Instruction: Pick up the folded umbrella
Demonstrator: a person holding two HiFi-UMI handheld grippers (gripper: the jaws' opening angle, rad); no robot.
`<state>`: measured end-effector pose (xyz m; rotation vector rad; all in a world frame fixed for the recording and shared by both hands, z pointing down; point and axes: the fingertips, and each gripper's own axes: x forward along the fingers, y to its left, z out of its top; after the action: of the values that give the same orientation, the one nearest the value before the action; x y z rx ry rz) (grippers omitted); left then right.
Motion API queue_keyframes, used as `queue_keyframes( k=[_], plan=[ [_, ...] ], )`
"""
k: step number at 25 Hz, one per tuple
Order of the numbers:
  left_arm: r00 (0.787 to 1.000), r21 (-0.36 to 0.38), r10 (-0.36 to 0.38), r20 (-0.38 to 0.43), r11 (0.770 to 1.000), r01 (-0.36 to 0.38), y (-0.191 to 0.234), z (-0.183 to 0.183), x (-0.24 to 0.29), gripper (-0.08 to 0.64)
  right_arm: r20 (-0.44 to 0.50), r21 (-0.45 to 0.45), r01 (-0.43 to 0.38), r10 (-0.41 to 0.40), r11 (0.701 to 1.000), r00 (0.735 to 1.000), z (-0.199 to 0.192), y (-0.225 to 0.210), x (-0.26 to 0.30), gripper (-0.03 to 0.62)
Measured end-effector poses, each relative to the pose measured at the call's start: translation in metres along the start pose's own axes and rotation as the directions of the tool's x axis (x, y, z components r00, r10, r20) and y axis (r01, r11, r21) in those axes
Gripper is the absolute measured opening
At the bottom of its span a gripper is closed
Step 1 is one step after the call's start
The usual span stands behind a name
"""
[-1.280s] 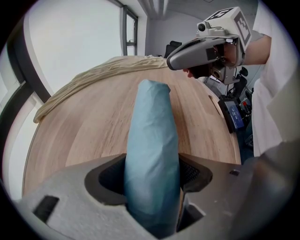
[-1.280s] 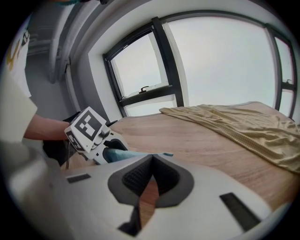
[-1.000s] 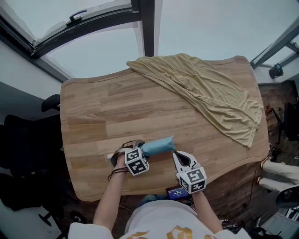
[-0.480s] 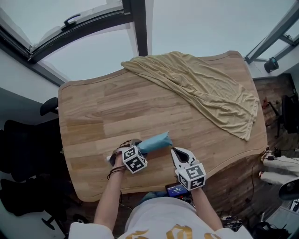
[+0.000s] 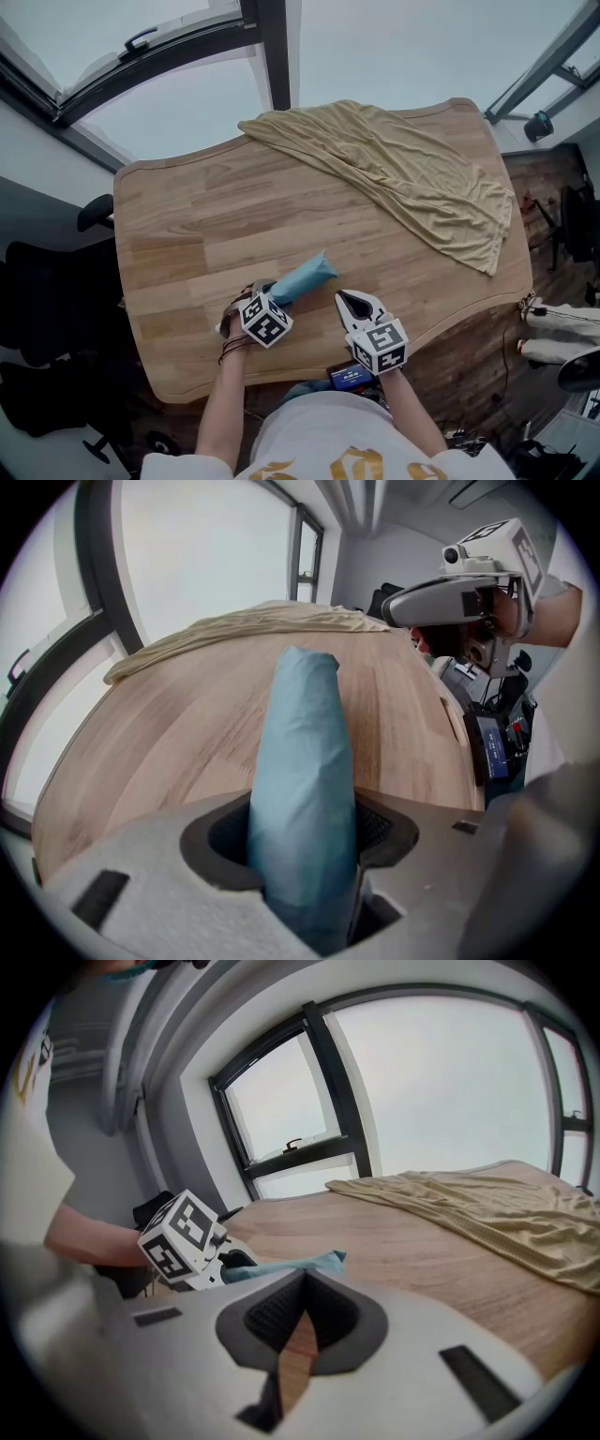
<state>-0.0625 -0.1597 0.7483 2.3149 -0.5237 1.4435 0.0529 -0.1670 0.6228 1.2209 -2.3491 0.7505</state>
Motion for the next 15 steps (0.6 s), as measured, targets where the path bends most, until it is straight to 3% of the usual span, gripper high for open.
queue_keyframes(
  k=[8, 15],
  plan=[
    [0.999, -0.095, 0.009, 0.031, 0.995, -0.006, -0.002, -0.005, -0.005, 0.259, 0.009, -0.007, 0.014, -0.014, 1.000, 1.000, 0.005, -0.002, -0.004, 0.009],
    [0.994, -0.226, 0.015, 0.105, 0.974, 0.009, -0.001, -0.003, -0.017, 0.259, 0.013, -0.020, 0.006, -0.006, 1.000, 1.000, 0.007, 0.003, -0.005, 0.009]
  ],
)
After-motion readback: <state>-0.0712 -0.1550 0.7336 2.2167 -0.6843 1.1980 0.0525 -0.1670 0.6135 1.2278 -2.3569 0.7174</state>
